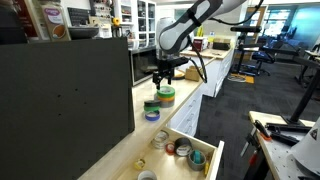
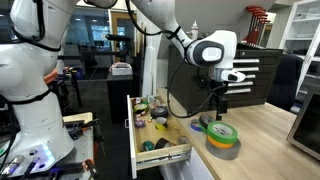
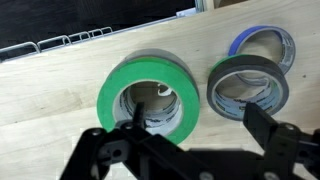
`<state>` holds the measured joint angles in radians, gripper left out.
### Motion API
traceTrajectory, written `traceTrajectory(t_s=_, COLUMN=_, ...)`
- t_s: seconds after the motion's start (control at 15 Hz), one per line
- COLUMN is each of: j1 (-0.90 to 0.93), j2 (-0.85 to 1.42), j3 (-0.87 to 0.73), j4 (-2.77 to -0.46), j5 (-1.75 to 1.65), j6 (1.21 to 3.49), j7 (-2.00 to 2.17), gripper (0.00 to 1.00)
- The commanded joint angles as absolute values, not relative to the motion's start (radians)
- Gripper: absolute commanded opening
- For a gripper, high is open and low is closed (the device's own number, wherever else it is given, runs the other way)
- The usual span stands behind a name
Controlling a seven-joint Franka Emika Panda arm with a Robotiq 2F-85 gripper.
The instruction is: Put the green tape in the drawer
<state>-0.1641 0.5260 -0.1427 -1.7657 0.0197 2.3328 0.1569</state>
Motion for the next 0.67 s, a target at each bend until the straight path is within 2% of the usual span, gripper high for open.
traceTrajectory(t_s=0.0, j1=-0.194, j2=0.595, j3=-0.135, j4=-1.656, j5=0.054, j6=2.258, j7=0.12, gripper=1.0)
traceTrajectory(t_s=0.6, j1=-0.219, j2=0.685, j3=-0.124, j4=-1.553, j5=0.094, j6=2.185, j7=0.092, gripper=1.0)
